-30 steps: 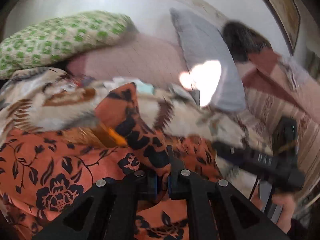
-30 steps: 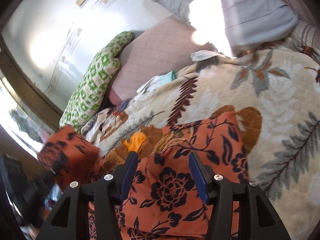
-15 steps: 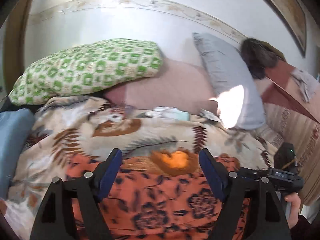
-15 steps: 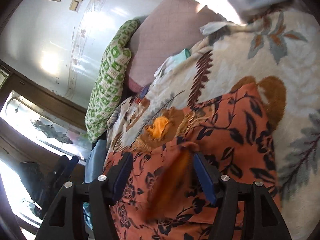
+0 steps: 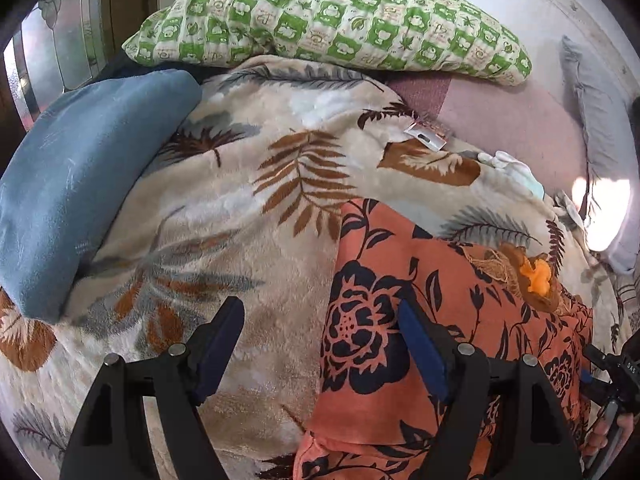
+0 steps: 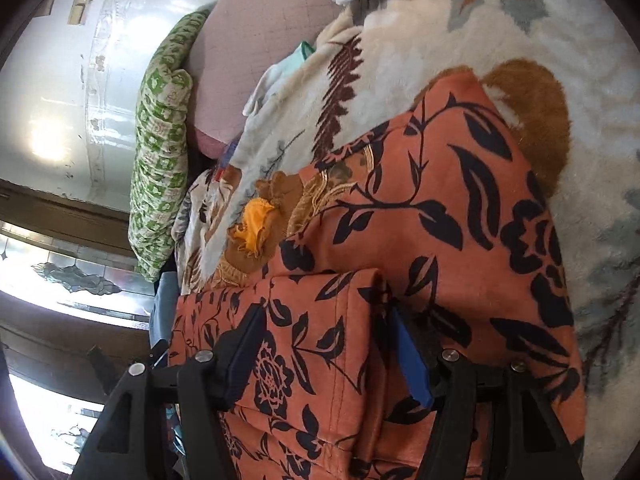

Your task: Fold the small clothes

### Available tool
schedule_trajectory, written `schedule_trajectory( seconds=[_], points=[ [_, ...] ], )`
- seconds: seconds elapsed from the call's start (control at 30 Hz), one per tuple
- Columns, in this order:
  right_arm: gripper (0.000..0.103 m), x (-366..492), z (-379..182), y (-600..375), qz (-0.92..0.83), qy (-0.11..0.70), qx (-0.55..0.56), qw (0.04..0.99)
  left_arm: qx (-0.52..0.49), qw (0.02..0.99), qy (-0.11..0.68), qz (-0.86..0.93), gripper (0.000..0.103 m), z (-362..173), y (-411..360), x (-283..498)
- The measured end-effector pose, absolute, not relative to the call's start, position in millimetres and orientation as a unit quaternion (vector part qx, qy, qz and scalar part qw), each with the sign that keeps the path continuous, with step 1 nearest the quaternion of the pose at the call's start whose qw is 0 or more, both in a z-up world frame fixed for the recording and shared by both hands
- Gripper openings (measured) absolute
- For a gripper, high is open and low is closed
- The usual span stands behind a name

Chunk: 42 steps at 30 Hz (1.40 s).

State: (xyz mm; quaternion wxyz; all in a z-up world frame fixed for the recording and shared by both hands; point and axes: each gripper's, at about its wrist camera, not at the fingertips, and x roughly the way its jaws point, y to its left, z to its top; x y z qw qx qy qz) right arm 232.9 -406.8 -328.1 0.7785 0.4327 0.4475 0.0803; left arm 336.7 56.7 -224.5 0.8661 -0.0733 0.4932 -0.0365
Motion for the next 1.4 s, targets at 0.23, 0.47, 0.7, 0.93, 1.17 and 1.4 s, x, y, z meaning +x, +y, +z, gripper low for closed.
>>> schedule_trajectory(
  seconds=[0.23,0.47,0.7,0.93,1.17,1.4],
  points=[
    [0.008,232.9,-309.6,-381.1,0.082,0.451,0.362,0.812,-0.065,0.86,0.504,-0.053,0.08,-225.8,43.0,334.7],
    [0.008,210.8,-241.7,-396.7,0.022,0.36,0.265,0.894,-0.048,0.873,0.481,-0.069,0.08,-213.3,24.7,327.0],
    [0.024,227.4,-299.3,-434.2,-0.047,0.436,0.316,0.842,0.032,0.857,0.509,-0.079,0.08,-243.9,-18.9,324.0],
    [0.026,208.0,-252.7,-428.2,-0.022,0.352,0.291,0.889,0.053,0.863,0.497,-0.078,0.08,-241.5,-34.1,321.8],
    [0.022,239.6,-312.1,-392.0,0.017,0.488,0.27,0.83,0.091,0.849,0.516,-0.062,0.082,-265.2,-41.1,323.7],
    [0.029,223.9,-274.7,-379.1,0.049,0.44,0.239,0.864,0.09,0.856,0.505,-0.063,0.081,-253.7,-45.8,320.9]
  ],
)
